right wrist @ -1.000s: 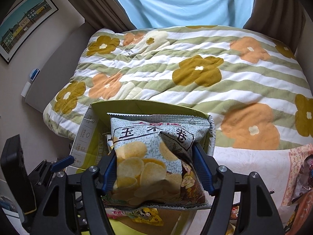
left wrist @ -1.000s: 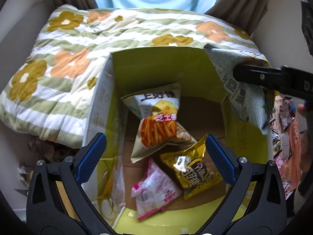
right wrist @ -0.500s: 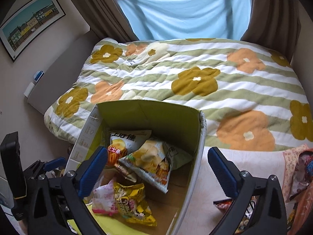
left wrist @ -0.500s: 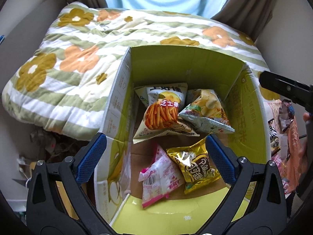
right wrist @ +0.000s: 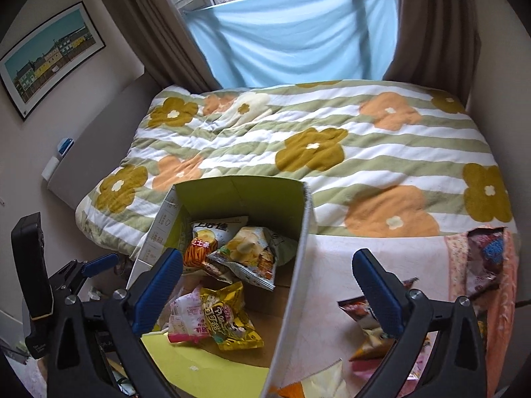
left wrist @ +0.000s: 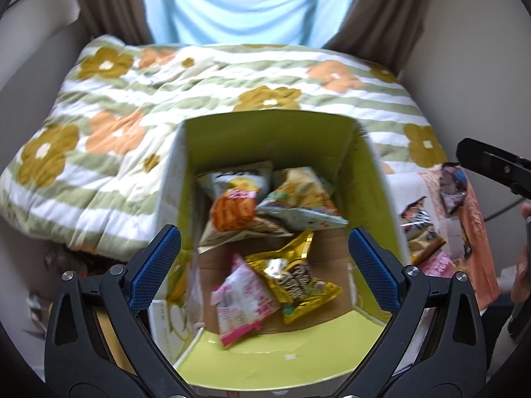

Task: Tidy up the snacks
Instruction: 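Move both tools back over the remaining snack bags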

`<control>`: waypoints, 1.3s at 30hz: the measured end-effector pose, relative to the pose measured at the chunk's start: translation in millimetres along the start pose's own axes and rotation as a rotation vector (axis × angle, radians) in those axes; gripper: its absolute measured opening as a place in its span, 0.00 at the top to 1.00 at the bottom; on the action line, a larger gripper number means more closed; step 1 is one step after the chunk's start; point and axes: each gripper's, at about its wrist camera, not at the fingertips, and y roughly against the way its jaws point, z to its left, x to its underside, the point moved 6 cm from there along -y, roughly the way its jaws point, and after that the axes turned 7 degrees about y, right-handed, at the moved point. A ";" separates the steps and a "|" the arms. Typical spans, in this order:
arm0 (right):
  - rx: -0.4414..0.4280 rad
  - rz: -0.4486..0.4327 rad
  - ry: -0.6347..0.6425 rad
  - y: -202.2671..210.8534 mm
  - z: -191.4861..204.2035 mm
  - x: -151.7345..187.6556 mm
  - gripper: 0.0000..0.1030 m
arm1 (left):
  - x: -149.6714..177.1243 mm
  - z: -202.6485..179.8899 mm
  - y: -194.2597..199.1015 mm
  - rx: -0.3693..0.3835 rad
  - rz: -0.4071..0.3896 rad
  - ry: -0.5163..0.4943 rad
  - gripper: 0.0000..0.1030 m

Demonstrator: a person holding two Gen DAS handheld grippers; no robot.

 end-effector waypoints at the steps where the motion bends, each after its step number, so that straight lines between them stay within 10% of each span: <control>1: 0.015 -0.010 -0.011 9.6 -4.6 1.4 0.01 | -0.8 -7.2 1.9 0.016 -0.004 -0.012 0.02; 19: 0.128 -0.085 -0.084 137.2 -111.2 69.1 0.01 | 63.9 -165.5 39.2 0.085 -0.040 -0.085 0.02; 39: -0.015 0.149 -0.254 100.0 -156.4 236.2 0.01 | 196.6 -188.6 -23.7 -0.091 0.162 0.201 0.02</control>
